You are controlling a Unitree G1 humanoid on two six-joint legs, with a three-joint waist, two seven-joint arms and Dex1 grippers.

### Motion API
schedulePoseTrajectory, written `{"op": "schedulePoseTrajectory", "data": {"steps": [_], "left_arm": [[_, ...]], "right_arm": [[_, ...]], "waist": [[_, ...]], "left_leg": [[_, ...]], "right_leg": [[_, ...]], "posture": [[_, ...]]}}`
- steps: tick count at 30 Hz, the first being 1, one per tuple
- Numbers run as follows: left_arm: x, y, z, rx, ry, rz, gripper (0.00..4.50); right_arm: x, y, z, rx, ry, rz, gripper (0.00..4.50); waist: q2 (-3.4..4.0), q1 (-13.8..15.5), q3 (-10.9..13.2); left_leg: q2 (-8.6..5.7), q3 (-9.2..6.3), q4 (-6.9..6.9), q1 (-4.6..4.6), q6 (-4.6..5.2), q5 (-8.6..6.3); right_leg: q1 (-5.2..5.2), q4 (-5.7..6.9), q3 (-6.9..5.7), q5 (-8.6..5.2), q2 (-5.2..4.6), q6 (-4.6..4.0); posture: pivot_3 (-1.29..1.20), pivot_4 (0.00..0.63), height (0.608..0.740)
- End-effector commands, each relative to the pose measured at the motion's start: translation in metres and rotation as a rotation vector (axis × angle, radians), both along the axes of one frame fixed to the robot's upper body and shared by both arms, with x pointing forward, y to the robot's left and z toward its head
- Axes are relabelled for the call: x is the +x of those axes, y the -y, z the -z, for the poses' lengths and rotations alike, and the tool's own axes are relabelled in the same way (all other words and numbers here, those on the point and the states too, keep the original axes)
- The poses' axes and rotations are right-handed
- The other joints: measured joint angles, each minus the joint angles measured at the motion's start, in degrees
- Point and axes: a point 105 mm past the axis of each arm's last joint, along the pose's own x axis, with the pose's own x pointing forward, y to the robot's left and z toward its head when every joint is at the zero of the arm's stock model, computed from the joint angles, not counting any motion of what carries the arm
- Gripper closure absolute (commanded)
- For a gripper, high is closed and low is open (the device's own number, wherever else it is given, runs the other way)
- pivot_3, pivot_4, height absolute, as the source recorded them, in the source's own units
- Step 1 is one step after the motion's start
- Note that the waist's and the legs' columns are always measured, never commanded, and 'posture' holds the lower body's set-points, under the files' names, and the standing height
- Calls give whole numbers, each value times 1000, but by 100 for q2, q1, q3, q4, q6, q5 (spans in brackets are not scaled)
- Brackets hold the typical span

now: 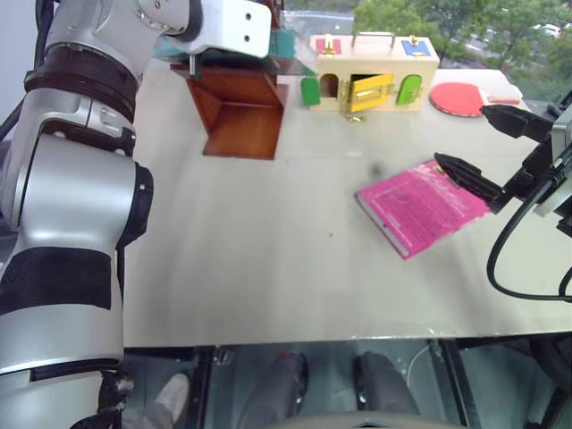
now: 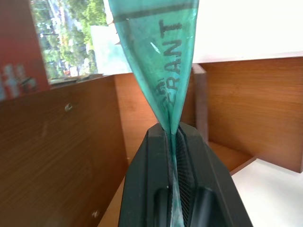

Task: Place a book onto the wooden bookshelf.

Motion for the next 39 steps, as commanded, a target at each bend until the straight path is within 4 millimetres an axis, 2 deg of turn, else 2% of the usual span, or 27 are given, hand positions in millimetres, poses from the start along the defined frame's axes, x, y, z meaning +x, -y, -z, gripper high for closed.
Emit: {"op": "schedulePoseTrajectory", "data": {"steps": [1,4,7,12,17,20,22,25,26,28,29,30,31,35,36,39], "left_arm": [[-2,-17,-14,-7,58,-46,2813],[-8,-23,-24,-46,96,-14,1735],[-19,-34,-31,-109,110,40,1735],[-42,-43,-25,-266,98,219,1735],[-82,-20,2,-722,-108,441,1735],[-101,7,22,-1022,-157,567,1735],[-102,18,45,-1203,-179,549,1735],[-96,23,95,-1401,-302,400,1735],[-98,23,119,-1393,-346,354,1467],[-109,18,157,-1445,-475,273,800],[-115,13,174,-1432,-499,234,800],[-118,6,181,-1449,-503,198,300],[-123,-1,189,-1431,-507,174,21],[-139,-31,203,-1366,-519,88,21],[-142,-34,206,-1344,-526,76,21],[-149,-63,217,-1299,-524,-6,21]], "right_arm": [[-8,2,-14,-10,63,5,0],[-8,3,-12,-17,53,1,0],[-9,6,-11,-16,49,3,0],[-9,11,-7,-18,64,30,0],[-8,11,5,-8,23,39,0],[-7,6,21,-2,-30,50,0],[0,8,34,-18,-56,108,0],[8,20,57,-8,-125,202,0],[5,25,65,7,-156,222,0],[-12,33,88,-16,-244,228,0],[-24,41,98,-10,-293,241,0],[-33,46,106,-26,-326,250,0],[-44,51,112,-44,-359,255,0],[-82,74,127,-89,-475,307,0],[-88,77,128,-98,-490,310,0],[-103,95,129,-76,-519,394,0]], "waist": [[-1,-43,1],[-7,-53,13],[-7,-49,16],[-6,-35,17],[-6,-21,17],[-3,-14,12],[-3,19,12],[1,37,3],[1,44,7],[14,86,-4],[17,101,-5],[36,132,-21],[55,163,-34],[58,243,-30],[61,251,-32],[78,251,-43]], "left_leg": [[-1,4,1,-3,0,0],[-3,6,2,-16,-1,0],[-3,8,0,-20,-11,6],[-4,14,-2,-20,-16,9],[-3,11,5,-19,-16,9],[-3,6,11,-25,-18,10],[-3,4,18,-20,-18,10],[-2,12,17,-8,-19,10],[-2,15,15,-2,-19,10],[1,18,6,1,-29,15],[2,17,-1,3,-29,15],[2,18,-1,5,-29,15],[3,12,-14,-2,-29,14],[1,18,-6,-5,-21,7],[2,18,-6,9,-12,2],[23,17,-34,109,-19,-28]], "right_leg": [[-6,3,4,0,-1,0],[-21,7,7,-1,-1,1],[-23,-2,9,-2,-3,2],[-23,-13,14,-2,-9,2],[-20,-3,15,-2,-15,1],[-20,-4,15,-2,-14,0],[-15,-3,13,-2,-18,0],[-11,1,23,-1,-17,-1],[-9,5,27,-1,-17,-1],[-19,19,29,-1,-9,-3],[-17,12,28,-1,-9,-3],[-15,13,29,-2,-9,-4],[-16,-11,24,-2,-11,-4],[-6,-28,26,-1,-10,-4],[7,-30,25,1,-11,-4],[115,-84,19,-4,-24,-8]], "posture": [[0,150,740],[0,150,740],[0,150,740],[0,150,740],[0,150,740],[0,150,740],[0,150,740],[0,150,740],[0,150,740],[0,150,740],[0,150,740],[0,150,740],[0,150,740],[0,150,740],[0,150,740],[0,150,740]]}}
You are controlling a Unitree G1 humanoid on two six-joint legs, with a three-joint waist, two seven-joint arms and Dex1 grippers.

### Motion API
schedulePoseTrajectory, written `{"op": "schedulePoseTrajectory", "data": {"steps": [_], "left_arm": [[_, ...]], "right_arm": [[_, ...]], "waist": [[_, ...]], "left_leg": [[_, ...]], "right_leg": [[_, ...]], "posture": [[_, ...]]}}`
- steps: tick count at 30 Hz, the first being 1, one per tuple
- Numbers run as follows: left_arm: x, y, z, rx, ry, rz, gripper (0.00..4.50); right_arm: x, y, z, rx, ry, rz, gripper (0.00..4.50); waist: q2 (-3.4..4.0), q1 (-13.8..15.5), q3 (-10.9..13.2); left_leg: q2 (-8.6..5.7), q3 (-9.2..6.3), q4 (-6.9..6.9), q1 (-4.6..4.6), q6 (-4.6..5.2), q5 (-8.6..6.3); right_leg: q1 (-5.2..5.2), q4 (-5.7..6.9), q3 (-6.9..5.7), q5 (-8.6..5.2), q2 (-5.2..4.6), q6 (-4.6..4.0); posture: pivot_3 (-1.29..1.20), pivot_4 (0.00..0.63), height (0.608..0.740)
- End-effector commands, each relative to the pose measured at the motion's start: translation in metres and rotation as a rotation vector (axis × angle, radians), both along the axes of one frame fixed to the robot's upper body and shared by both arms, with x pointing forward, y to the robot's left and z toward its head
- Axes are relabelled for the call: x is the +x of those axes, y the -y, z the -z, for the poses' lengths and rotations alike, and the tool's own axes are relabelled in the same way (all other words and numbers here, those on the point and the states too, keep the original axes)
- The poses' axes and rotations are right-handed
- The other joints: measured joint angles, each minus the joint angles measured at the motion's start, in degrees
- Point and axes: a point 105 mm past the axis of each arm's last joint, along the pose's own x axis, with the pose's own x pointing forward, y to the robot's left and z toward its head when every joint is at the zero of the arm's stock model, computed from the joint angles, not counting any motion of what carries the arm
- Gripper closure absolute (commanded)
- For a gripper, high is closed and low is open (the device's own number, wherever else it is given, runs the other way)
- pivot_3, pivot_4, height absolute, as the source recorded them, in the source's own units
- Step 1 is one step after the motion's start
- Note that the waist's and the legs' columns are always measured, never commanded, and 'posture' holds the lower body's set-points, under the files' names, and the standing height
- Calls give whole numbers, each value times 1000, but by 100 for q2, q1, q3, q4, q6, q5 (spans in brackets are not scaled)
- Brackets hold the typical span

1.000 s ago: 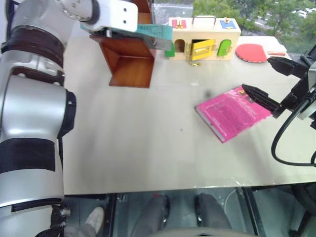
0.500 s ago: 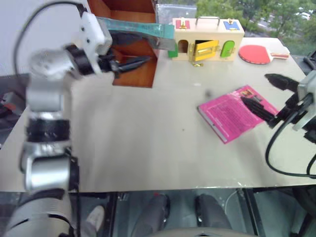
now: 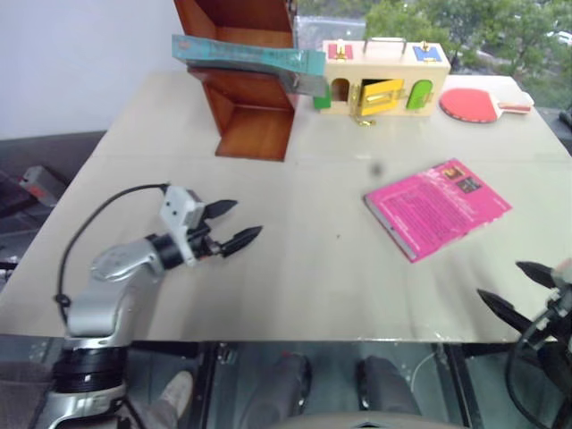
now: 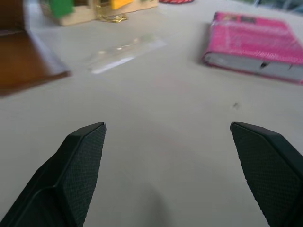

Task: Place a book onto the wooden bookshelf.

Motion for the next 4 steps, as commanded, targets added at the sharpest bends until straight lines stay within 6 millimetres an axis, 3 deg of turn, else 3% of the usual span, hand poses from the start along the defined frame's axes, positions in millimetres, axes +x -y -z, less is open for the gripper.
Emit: {"op": "schedulePoseTrajectory", "data": {"steps": [1,4], "left_arm": [[-6,-18,-5,38,27,-18,21],[-4,-16,-6,12,27,-10,21]], "right_arm": [[-8,10,-13,-24,45,37,0],[-6,8,-12,-22,44,30,0]], "waist": [[9,-2,-8],[11,-2,-9]], "left_leg": [[3,1,-8,17,0,-2],[7,-1,-12,18,-1,-1]], "right_leg": [[16,-3,1,-13,-1,-17],[15,-4,-1,-14,-2,-19]], "posture": [[0,150,740],[0,150,740]]}}
